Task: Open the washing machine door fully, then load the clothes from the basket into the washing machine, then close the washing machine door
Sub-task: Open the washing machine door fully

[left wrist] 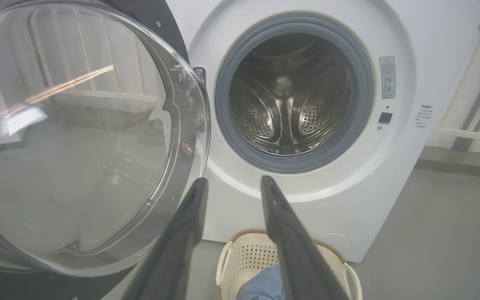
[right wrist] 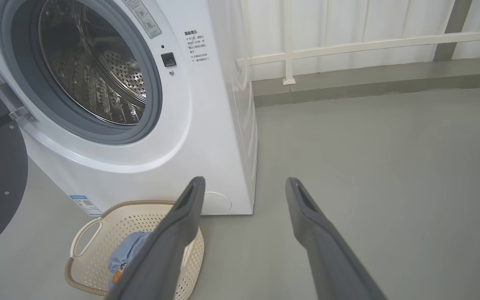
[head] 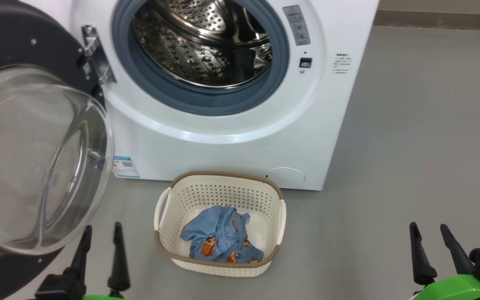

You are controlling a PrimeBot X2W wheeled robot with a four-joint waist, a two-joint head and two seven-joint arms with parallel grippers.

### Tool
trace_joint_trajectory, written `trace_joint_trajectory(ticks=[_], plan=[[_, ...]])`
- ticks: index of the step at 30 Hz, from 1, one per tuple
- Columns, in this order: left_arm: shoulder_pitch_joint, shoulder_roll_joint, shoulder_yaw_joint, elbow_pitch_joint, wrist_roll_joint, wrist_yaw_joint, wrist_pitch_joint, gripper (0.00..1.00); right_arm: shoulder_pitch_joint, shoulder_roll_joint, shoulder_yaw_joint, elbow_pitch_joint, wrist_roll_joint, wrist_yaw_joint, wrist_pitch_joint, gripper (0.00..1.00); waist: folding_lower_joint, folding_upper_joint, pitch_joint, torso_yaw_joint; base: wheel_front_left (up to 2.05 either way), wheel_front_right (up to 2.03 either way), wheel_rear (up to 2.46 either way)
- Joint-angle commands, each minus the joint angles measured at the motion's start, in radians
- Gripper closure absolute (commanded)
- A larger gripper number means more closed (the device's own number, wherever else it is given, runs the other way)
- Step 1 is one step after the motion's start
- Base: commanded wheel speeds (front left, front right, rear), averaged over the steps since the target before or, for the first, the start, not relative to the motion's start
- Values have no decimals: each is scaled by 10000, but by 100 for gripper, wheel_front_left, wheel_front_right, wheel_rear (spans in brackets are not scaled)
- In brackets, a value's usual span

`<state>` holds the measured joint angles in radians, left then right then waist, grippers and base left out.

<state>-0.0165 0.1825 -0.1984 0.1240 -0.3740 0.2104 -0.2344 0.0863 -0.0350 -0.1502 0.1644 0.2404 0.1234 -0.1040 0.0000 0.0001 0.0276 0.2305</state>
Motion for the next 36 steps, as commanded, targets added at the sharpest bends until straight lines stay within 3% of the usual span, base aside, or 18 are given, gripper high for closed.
trace_joint_trajectory(ticks=[1,19,36], plan=[[-347,102,244,65,82,-124,-42,0,-254,-152,338,-373,-42,73,42,0,0,-1,-121,-392,0,0,0],[-767,-10,-185,1361,517,-501,-250,0,28,-152,442,-1138,-487,73,371,0,0,-1,-217,-1597,0,0,0],[-887,-133,-212,1714,727,-578,-271,0,191,-152,444,-1305,-434,73,548,0,0,-1,-343,-1659,0,0,0]])
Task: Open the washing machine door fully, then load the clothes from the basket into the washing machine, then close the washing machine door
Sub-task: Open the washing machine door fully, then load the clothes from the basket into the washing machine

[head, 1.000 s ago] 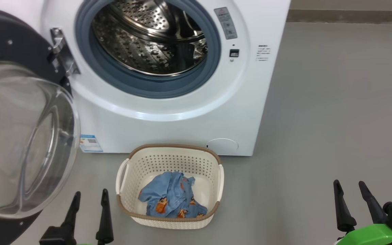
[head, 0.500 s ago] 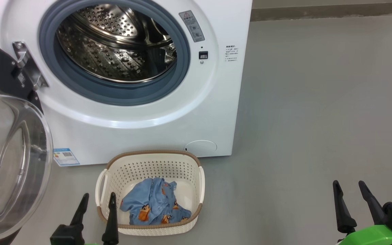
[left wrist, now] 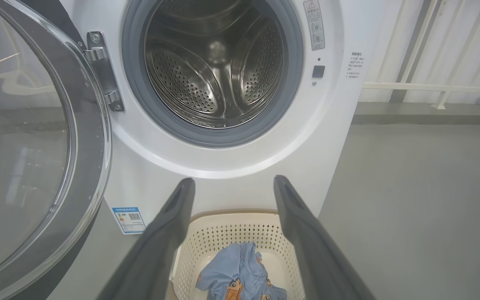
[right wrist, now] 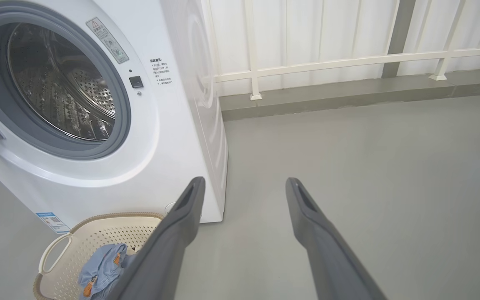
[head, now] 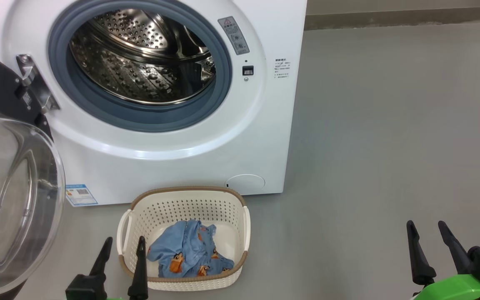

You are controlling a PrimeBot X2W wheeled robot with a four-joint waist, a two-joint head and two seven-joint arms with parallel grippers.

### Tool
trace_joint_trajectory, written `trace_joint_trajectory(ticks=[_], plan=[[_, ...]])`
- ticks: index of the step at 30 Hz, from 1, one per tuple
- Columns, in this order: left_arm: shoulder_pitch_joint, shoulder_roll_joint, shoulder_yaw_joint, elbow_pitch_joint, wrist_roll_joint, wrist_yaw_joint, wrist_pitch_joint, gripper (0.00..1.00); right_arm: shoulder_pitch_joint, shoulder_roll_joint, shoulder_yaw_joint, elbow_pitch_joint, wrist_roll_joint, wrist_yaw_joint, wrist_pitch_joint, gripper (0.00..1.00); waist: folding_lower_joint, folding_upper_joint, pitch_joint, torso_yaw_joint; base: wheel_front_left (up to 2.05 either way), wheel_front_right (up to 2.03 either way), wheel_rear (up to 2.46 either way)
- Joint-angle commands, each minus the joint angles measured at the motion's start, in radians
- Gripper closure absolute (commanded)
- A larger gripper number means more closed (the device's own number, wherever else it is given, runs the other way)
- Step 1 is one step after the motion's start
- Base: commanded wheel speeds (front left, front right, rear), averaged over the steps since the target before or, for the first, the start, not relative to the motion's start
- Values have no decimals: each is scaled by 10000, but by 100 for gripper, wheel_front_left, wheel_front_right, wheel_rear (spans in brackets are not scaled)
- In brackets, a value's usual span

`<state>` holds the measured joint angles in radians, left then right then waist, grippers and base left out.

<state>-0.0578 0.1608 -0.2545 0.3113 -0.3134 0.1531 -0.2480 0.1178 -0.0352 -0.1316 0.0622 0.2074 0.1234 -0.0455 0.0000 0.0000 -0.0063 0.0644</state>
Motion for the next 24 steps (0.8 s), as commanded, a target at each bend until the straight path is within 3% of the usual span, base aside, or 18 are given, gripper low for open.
trace_joint_trajectory(ticks=[1,14,24], plan=[[-472,83,365,-179,147,3,-135,0,-128,-150,267,-273,-98,73,-38,0,0,0,-8,1,0,0,0],[-448,82,396,-256,445,26,-136,0,-122,-150,339,-215,-46,73,-81,0,0,0,-42,11,10,-10,0],[-474,84,399,-213,568,-84,-137,0,-122,-150,353,-213,-27,73,-74,0,0,0,-2,75,124,-123,-1]])
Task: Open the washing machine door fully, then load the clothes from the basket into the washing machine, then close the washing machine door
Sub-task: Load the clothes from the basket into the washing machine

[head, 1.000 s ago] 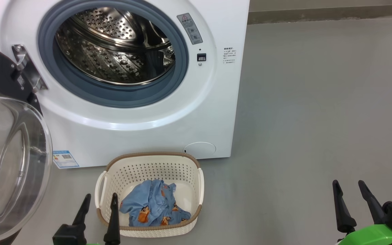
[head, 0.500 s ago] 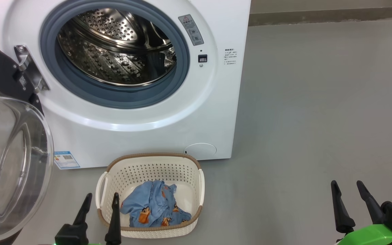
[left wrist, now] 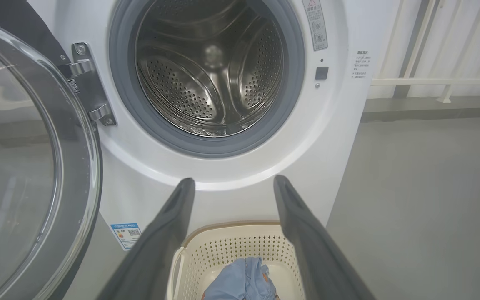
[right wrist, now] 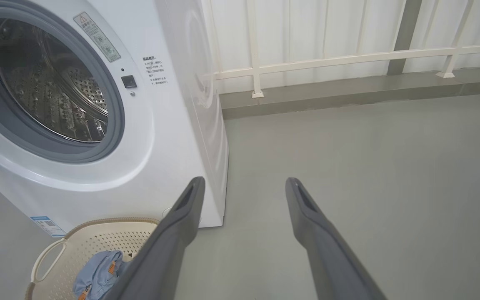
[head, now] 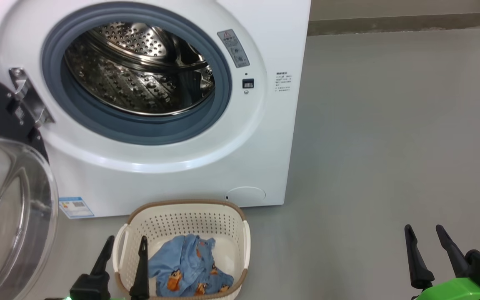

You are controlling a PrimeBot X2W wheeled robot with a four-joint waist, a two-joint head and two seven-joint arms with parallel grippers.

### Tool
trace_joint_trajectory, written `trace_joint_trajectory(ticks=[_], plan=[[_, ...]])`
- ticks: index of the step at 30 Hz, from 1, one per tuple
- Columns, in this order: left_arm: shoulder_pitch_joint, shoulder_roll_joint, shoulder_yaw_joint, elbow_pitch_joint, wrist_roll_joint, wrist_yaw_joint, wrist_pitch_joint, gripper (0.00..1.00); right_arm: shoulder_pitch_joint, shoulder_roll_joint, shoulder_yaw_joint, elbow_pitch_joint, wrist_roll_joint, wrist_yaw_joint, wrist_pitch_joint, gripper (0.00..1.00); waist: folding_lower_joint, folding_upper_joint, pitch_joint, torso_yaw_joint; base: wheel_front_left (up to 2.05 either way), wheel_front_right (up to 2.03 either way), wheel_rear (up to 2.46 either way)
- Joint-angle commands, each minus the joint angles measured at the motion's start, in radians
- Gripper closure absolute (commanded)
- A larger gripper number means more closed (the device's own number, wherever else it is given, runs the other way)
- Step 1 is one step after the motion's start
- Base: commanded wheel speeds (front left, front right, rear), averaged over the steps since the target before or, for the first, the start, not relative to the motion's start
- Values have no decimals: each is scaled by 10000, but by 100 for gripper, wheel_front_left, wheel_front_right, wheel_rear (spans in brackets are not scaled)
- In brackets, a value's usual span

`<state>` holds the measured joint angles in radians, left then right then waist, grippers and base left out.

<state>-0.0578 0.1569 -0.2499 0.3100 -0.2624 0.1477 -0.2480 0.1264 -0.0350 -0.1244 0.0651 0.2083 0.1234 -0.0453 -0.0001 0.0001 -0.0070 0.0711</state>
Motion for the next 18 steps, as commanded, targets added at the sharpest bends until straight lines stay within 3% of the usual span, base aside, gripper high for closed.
trace_joint_trajectory(ticks=[1,8,18], plan=[[-472,117,390,-229,55,-21,-137,0,-208,-152,279,-238,-32,73,-78,0,1,-1,10,17,149,-149,0],[-431,159,442,-178,81,-98,-137,0,-230,-152,286,-213,-14,73,-91,0,1,-1,20,36,95,-95,0],[-496,141,409,-118,162,-106,-137,0,-287,-152,295,-190,-29,73,-130,0,1,-1,89,40,8,-8,0]])
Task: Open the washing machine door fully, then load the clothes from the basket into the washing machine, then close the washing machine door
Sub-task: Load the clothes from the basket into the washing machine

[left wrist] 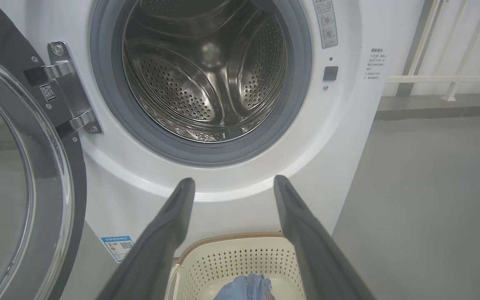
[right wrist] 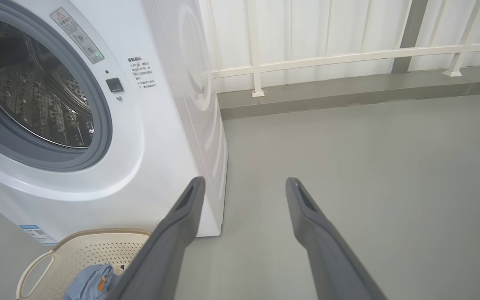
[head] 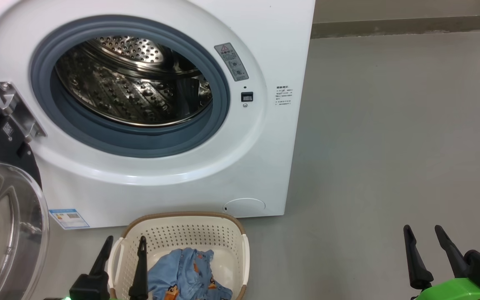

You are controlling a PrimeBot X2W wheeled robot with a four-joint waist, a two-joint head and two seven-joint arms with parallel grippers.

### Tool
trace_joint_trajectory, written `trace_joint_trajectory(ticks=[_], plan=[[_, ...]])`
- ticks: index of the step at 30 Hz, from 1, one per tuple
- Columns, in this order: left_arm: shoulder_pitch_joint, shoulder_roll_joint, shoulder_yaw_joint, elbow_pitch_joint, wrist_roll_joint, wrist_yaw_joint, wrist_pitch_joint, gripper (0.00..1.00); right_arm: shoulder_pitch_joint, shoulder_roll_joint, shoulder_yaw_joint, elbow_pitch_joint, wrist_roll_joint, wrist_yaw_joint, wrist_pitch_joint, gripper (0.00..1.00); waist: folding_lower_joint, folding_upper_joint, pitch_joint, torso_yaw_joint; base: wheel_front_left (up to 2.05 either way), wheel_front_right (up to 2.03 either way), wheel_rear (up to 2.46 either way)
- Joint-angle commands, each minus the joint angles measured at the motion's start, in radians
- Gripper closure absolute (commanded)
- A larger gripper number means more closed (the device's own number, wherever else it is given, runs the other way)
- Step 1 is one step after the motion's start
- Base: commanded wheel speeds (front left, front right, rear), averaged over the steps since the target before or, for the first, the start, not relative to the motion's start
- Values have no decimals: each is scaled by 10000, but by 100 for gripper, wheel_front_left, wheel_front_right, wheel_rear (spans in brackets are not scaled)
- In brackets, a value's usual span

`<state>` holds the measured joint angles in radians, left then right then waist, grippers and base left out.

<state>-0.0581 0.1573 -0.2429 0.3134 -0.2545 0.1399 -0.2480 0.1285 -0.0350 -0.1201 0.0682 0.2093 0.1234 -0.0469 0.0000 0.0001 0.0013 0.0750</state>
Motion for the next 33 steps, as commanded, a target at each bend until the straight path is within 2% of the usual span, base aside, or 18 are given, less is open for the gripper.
trace_joint_trajectory(ticks=[1,18,26,33], plan=[[-493,138,339,-155,94,-25,-137,0,-315,-152,251,-215,-38,73,-119,0,0,-1,10,1,0,0,0],[-599,-1,263,247,32,-117,-137,0,-436,-152,310,-265,-47,73,-96,0,0,-1,208,-28,0,0,0],[-1160,-206,-136,1625,-177,-655,107,0,-672,-152,370,-394,-38,73,-57,0,0,-1,836,-383,0,0,0],[-2267,-376,-159,4024,-571,-1199,236,0,-1043,-152,567,-590,31,73,-146,0,0,-1,1820,-883,0,0,0]])
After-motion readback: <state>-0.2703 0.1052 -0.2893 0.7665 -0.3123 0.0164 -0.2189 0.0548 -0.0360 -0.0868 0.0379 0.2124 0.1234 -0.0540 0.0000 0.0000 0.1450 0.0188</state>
